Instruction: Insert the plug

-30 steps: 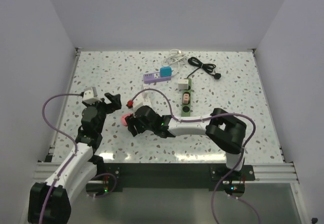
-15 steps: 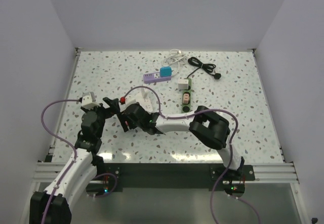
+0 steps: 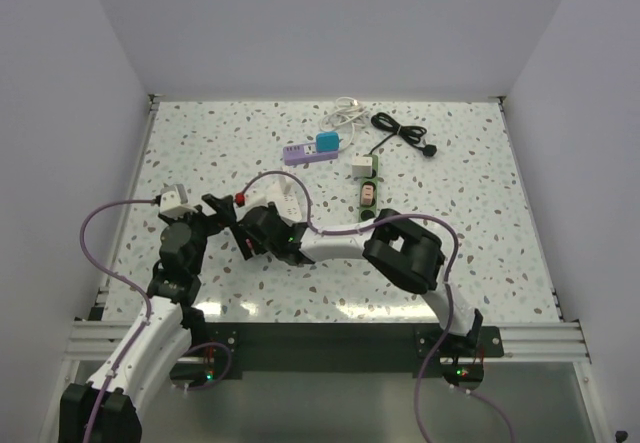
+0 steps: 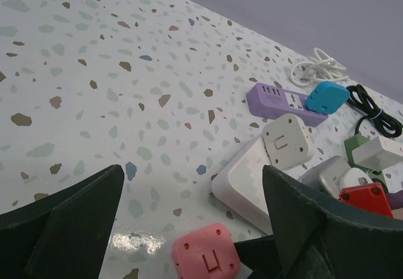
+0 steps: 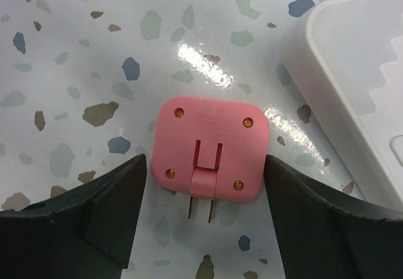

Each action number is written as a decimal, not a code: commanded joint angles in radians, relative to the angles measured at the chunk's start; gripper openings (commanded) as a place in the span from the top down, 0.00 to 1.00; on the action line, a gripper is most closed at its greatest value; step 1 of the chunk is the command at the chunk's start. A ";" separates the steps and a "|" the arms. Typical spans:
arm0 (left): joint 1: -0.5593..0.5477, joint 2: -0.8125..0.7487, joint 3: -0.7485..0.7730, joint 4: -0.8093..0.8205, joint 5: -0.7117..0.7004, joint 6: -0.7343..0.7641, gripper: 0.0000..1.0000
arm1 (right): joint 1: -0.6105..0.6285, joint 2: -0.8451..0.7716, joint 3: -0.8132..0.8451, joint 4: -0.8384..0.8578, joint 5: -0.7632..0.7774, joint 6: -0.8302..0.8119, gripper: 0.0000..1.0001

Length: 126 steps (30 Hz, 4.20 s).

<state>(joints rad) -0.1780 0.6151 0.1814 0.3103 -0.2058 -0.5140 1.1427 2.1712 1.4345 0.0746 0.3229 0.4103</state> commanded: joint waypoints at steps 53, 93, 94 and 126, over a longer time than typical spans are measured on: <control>-0.003 0.274 -0.122 0.608 0.872 -0.314 0.10 | -0.011 -0.649 -0.548 0.318 0.096 -0.163 1.00; -0.153 0.508 -0.103 0.885 0.925 -0.319 1.00 | -0.008 -0.737 -0.599 0.341 0.039 -0.203 0.74; -0.153 0.523 -0.099 0.895 0.934 -0.304 1.00 | -0.009 -0.748 -0.599 0.323 0.044 -0.214 0.64; -0.199 0.453 0.099 0.382 0.523 0.118 0.30 | 0.035 -0.903 -0.742 -0.059 0.165 0.100 0.05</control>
<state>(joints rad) -0.3744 1.1084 0.2581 0.7811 0.4767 -0.4294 1.1343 1.2560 0.7212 0.0288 0.3168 0.3504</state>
